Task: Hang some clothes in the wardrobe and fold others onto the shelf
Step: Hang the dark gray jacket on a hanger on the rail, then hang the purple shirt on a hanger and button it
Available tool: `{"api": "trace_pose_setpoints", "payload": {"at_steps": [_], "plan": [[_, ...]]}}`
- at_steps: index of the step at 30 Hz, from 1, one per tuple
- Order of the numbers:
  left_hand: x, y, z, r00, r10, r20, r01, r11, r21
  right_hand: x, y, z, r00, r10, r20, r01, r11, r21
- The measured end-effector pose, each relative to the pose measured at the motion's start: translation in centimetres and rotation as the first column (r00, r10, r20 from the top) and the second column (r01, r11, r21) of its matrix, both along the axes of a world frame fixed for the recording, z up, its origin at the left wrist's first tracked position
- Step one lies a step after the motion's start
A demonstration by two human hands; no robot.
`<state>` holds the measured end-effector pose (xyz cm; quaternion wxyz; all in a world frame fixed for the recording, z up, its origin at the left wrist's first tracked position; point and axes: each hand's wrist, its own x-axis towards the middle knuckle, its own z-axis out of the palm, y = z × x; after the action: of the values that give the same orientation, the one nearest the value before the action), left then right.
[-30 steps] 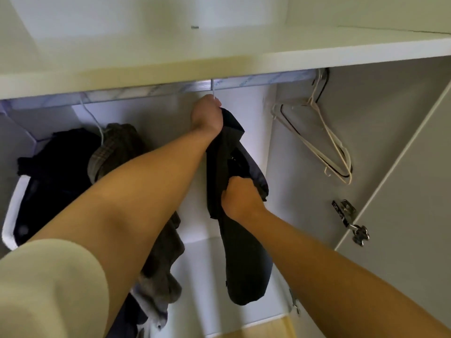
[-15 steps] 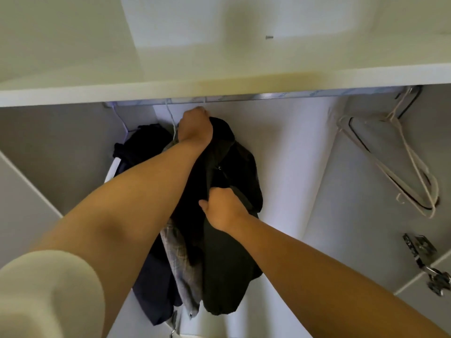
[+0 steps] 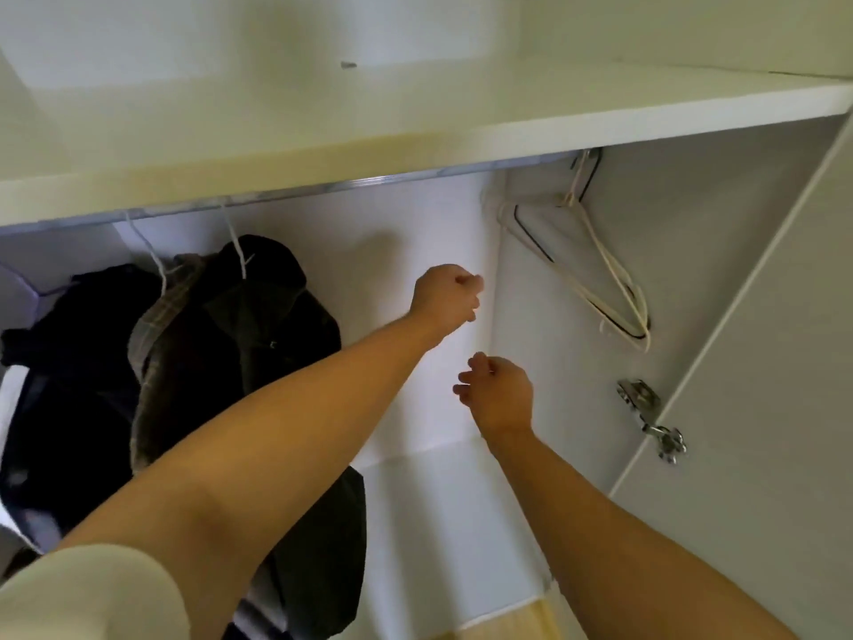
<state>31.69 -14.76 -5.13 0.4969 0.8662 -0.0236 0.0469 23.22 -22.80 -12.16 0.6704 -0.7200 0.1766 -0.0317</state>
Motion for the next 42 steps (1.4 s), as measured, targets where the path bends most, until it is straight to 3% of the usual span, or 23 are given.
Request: {"api": "trace_pose_setpoints", "payload": {"at_steps": [4, 9, 13, 19, 31, 42], "plan": [[2.2, -5.7, -0.4, 0.986, -0.143, -0.087, 0.124, 0.972, -0.202, -0.4, -5.6, 0.7, 0.965, -0.259, -0.032, 0.258, 0.966, -0.019], [4.5, -13.0, -0.4, 0.957, -0.229, -0.176, 0.161, 0.930, -0.331, -1.4, -10.0, 1.3, 0.919, -0.392, 0.036, 0.393, 0.906, -0.159], [6.0, -16.6, -0.1, 0.970, -0.171, -0.173, 0.111, 0.944, -0.310, -2.3, -12.2, 3.1, 0.916, -0.391, 0.091, 0.395, 0.837, -0.377], [7.2, -18.6, -0.3, 0.975, -0.158, -0.155, 0.114, 0.958, -0.262, -1.9, -14.4, 4.0, 0.946, -0.325, 0.012, 0.283, 0.804, -0.522], [7.5, -17.4, -0.2, 0.984, -0.179, -0.019, 0.177, 0.982, -0.061, -0.8, -14.4, 4.7, 0.957, -0.286, 0.042, 0.268, 0.823, -0.500], [5.7, -14.5, 1.8, 0.985, -0.154, 0.082, 0.164, 0.979, -0.119, -2.6, -13.2, 6.2, 0.966, -0.210, 0.149, 0.258, 0.784, -0.564]]}}
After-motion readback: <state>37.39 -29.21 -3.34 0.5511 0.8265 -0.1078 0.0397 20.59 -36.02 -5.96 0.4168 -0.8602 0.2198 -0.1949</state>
